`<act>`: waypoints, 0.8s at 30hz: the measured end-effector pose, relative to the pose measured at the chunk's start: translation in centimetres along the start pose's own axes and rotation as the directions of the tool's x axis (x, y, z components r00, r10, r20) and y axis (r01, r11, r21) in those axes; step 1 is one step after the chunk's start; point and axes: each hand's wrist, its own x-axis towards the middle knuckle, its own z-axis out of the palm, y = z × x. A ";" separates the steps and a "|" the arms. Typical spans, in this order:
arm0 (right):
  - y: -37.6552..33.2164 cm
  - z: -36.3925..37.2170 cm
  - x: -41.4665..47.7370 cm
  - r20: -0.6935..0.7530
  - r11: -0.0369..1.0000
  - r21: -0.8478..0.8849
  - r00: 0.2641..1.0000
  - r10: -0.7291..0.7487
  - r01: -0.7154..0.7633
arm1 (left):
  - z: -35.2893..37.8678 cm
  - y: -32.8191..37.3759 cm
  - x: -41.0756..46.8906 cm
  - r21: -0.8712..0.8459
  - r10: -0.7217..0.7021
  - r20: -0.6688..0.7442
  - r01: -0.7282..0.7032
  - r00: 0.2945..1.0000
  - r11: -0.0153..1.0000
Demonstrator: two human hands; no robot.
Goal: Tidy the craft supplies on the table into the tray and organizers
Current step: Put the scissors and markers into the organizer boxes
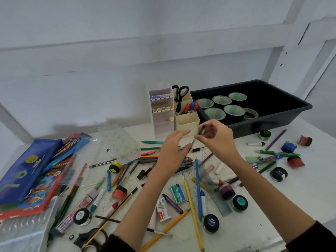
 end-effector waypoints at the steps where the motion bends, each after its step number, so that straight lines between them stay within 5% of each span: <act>1: -0.7 0.0 0.4 0.005 0.999 0.036 1.000 -0.019 0.019 | 0.3 0.4 1.0 0.000 0.010 0.003 -0.010 1.000 1.000; 7: -1.8 -1.3 3.2 0.106 0.988 0.131 0.990 -0.096 0.082 | 0.3 0.8 4.7 -0.121 -0.056 -0.090 0.045 0.994 0.992; 11: 1.8 -1.0 4.9 0.234 0.979 -0.193 0.972 -0.021 0.068 | -0.2 -0.5 6.4 -0.092 -0.127 -0.163 0.113 0.978 0.989; 16: 5.9 1.5 4.2 0.549 0.572 -0.723 0.826 0.132 0.389 | -0.4 -1.7 8.7 -0.051 -0.133 -0.228 0.124 0.965 0.991; 20: 7.2 2.2 3.3 0.607 0.330 -0.780 0.770 0.195 0.531 | -0.1 -2.1 9.9 -0.129 -0.177 -0.243 0.149 0.954 0.980; 24: 7.6 1.9 3.8 0.601 0.262 -0.779 0.798 0.053 0.570 | 0.2 -1.7 10.7 -0.190 -0.203 -0.224 0.162 0.953 0.968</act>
